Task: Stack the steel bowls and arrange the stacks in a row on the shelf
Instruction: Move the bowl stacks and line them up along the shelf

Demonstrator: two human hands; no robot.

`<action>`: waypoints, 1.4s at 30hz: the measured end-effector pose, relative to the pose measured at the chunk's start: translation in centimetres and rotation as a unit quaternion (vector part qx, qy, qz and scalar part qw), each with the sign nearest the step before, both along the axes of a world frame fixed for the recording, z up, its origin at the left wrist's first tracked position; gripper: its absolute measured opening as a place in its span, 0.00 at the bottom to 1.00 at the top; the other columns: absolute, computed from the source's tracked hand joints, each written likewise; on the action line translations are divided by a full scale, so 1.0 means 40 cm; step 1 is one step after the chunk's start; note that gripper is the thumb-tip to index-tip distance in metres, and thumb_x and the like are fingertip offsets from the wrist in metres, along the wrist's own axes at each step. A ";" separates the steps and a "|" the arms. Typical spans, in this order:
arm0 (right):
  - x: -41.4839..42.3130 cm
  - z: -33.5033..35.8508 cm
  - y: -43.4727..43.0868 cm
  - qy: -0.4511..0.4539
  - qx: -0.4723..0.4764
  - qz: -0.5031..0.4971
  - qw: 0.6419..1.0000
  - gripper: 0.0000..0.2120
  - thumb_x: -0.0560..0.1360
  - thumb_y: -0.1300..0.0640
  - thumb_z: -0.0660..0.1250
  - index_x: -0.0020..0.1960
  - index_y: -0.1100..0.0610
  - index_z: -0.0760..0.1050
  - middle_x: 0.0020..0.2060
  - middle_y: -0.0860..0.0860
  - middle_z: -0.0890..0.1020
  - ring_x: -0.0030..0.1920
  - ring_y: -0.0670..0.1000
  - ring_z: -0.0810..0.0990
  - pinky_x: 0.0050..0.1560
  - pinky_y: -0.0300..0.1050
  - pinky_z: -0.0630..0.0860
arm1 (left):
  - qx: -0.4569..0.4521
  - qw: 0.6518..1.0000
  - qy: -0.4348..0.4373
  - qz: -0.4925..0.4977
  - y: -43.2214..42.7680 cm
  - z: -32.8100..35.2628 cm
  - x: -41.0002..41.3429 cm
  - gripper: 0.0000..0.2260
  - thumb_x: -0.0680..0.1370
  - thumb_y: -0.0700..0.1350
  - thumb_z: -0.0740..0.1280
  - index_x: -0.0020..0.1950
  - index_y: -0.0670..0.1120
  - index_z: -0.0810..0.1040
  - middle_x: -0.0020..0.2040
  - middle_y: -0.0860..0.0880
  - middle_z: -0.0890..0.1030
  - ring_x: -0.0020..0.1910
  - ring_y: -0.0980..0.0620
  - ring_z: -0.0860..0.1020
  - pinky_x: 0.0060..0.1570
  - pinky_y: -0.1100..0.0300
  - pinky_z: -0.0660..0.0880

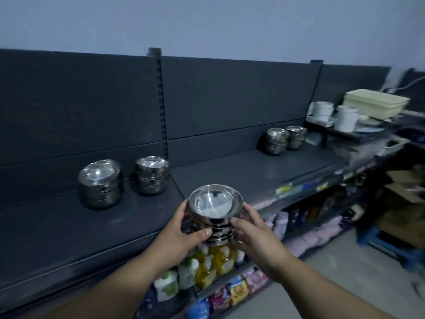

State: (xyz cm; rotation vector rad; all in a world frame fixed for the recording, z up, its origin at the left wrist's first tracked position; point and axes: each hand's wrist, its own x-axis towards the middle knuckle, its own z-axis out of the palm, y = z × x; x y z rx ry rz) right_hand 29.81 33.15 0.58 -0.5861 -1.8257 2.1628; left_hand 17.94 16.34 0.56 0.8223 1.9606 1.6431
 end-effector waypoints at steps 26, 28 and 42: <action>0.036 0.044 1.079 0.000 -0.018 -0.240 0.970 0.22 0.75 0.51 0.70 0.66 0.41 0.70 0.59 0.47 0.82 0.59 0.55 0.82 0.64 0.57 0.75 | -0.003 0.973 -0.007 -0.232 1.284 0.016 -0.112 0.33 0.68 0.51 0.77 0.65 0.66 0.62 0.63 0.62 0.73 0.63 0.65 0.71 0.67 0.61 0.66; -0.003 0.048 1.160 -0.002 -0.022 -0.231 0.973 0.23 0.74 0.50 0.71 0.67 0.41 0.69 0.60 0.47 0.81 0.60 0.54 0.81 0.66 0.58 0.74 | -0.011 0.976 0.001 -0.217 1.357 0.018 -0.151 0.39 0.66 0.55 0.77 0.70 0.63 0.59 0.66 0.61 0.71 0.66 0.62 0.69 0.68 0.60 0.64; -0.256 -0.023 1.659 -0.054 -0.012 -0.059 0.997 0.21 0.76 0.51 0.68 0.67 0.40 0.69 0.58 0.45 0.83 0.57 0.49 0.82 0.55 0.48 0.78 | -0.019 0.998 -0.041 -0.037 1.718 -0.079 -0.286 0.35 0.66 0.48 0.78 0.61 0.70 0.61 0.59 0.67 0.73 0.61 0.68 0.70 0.52 0.73 0.69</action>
